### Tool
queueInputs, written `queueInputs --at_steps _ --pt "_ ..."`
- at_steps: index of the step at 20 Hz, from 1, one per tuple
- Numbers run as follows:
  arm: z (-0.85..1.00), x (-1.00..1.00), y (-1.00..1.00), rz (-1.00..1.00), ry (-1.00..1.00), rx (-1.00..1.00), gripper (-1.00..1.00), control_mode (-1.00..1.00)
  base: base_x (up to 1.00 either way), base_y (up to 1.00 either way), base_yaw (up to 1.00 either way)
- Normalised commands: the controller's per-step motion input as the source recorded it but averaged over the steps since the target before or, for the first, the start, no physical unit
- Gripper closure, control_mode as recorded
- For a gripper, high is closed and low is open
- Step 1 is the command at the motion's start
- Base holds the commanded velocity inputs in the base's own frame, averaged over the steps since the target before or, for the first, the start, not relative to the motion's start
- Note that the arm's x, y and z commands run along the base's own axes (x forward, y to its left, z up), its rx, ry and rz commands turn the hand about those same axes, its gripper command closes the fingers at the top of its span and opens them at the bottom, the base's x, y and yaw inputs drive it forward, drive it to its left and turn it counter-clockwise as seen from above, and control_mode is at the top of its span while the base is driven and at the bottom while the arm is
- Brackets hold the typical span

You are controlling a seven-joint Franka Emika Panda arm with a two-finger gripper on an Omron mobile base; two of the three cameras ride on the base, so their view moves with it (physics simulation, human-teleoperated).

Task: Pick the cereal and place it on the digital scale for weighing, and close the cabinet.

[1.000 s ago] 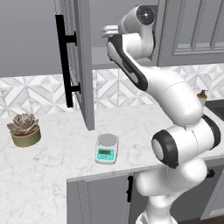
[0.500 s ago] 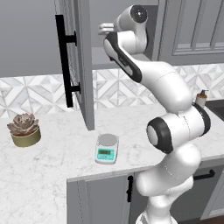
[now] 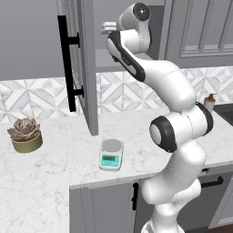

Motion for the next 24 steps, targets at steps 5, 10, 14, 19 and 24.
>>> queueInputs --at_steps 5,10,14,19,24 --pt "0.00 0.00 0.00 0.00 0.00 0.01 1.00 -1.00 0.00 0.00 0.00" --pt "0.00 -0.28 0.00 0.00 -0.05 0.03 1.00 -1.00 0.00 0.00 0.00" --pt "0.00 -0.67 0.01 0.01 -0.11 0.02 1.00 -1.00 0.00 0.00 0.00" --pt "0.02 -0.85 0.00 0.01 -0.14 0.01 1.00 -1.00 0.00 0.00 0.00" --pt "0.00 -0.94 -0.03 0.00 -0.05 0.00 1.00 -1.00 0.00 0.00 0.00"
